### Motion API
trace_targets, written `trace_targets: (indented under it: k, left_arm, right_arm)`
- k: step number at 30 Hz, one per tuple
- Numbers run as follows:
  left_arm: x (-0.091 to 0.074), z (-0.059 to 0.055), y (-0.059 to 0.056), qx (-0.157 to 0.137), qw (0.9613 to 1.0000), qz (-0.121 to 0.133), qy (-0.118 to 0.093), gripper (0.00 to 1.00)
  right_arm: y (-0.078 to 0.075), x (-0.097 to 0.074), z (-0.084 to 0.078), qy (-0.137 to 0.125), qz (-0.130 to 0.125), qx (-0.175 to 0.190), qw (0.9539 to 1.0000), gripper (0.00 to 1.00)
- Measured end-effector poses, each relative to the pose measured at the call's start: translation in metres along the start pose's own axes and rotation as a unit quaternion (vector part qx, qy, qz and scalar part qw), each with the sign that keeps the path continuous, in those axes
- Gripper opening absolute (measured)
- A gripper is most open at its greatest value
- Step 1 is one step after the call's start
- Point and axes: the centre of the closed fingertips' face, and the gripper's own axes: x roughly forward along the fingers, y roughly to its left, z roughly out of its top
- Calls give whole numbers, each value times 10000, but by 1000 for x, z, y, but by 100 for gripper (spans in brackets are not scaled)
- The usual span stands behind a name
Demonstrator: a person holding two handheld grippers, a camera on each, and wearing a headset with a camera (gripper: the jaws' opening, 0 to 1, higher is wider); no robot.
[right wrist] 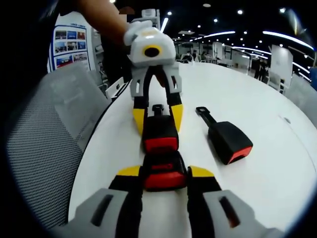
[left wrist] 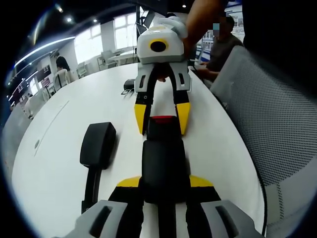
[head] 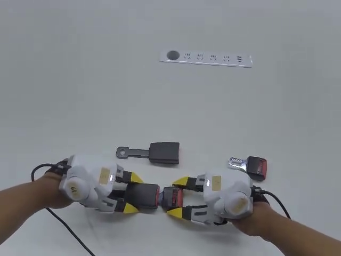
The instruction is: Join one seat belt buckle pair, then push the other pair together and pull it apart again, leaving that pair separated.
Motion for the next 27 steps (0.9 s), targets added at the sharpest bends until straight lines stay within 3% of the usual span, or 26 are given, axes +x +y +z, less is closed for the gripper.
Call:
trace_targets:
  k: [27]
  left_arm:
    - [1,0,0,41,10000,-66,60,33]
  right_arm:
    - [0,-2,-1,-50,-62,71,9999,34]
